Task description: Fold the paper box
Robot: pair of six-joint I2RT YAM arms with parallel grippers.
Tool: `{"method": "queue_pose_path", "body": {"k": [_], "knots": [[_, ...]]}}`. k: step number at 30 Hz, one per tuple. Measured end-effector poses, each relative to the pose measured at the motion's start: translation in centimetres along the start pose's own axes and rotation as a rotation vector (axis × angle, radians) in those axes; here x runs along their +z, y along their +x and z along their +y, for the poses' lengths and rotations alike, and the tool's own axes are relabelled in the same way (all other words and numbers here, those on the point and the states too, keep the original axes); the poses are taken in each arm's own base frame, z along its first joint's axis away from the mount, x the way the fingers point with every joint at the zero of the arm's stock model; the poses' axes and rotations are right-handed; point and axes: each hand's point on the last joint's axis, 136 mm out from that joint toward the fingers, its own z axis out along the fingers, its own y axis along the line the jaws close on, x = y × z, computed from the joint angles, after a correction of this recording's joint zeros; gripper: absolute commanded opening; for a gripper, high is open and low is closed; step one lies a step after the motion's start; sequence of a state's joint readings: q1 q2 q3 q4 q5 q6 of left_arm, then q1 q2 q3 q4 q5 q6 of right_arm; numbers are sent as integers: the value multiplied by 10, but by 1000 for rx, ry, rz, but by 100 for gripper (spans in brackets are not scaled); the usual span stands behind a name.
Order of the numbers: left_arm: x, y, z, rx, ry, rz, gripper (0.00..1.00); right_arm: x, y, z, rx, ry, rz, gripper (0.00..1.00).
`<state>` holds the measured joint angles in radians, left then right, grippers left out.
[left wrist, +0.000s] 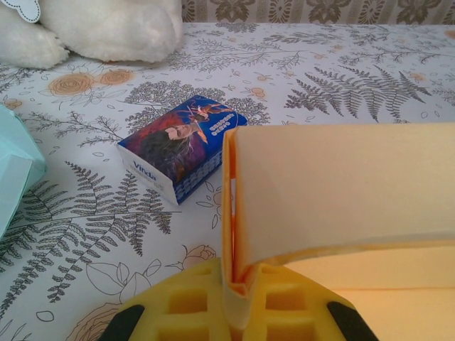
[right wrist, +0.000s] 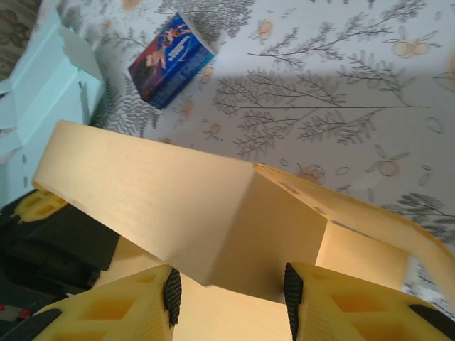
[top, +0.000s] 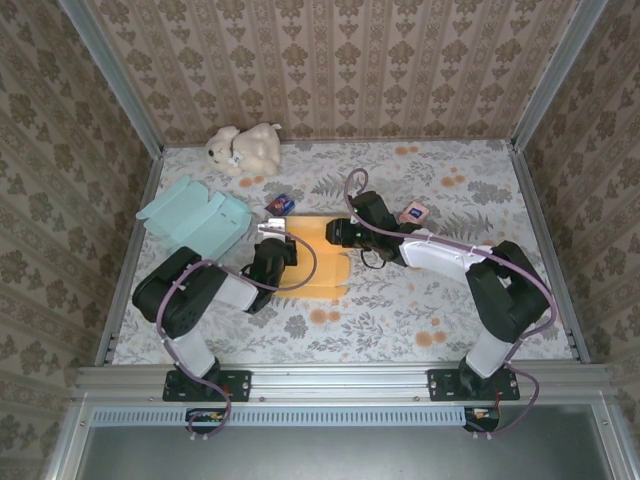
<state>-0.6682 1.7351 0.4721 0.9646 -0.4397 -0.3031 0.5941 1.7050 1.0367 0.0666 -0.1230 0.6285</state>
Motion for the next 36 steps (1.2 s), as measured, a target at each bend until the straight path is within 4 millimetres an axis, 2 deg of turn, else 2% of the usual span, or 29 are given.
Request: {"method": "queue_pose_path", "body": {"k": [8, 14, 19, 25, 32, 36], "knots": [[2, 0, -3, -29, 6, -16, 0, 15, -3, 18, 84, -166, -5, 45], [2, 0, -3, -49, 7, -19, 0, 16, 1, 16, 97, -206, -31, 46], [2, 1, -3, -63, -6, -12, 0, 14, 12, -2, 50, -137, -36, 46], [3, 1, -3, -68, -9, -6, 0, 9, 26, -36, 20, -45, -37, 46], [3, 1, -3, -74, -9, -4, 0, 7, 10, -61, 43, 25, -87, 46], [3, 1, -3, -75, -9, -4, 0, 9, 11, -68, 35, 54, -91, 46]]}}
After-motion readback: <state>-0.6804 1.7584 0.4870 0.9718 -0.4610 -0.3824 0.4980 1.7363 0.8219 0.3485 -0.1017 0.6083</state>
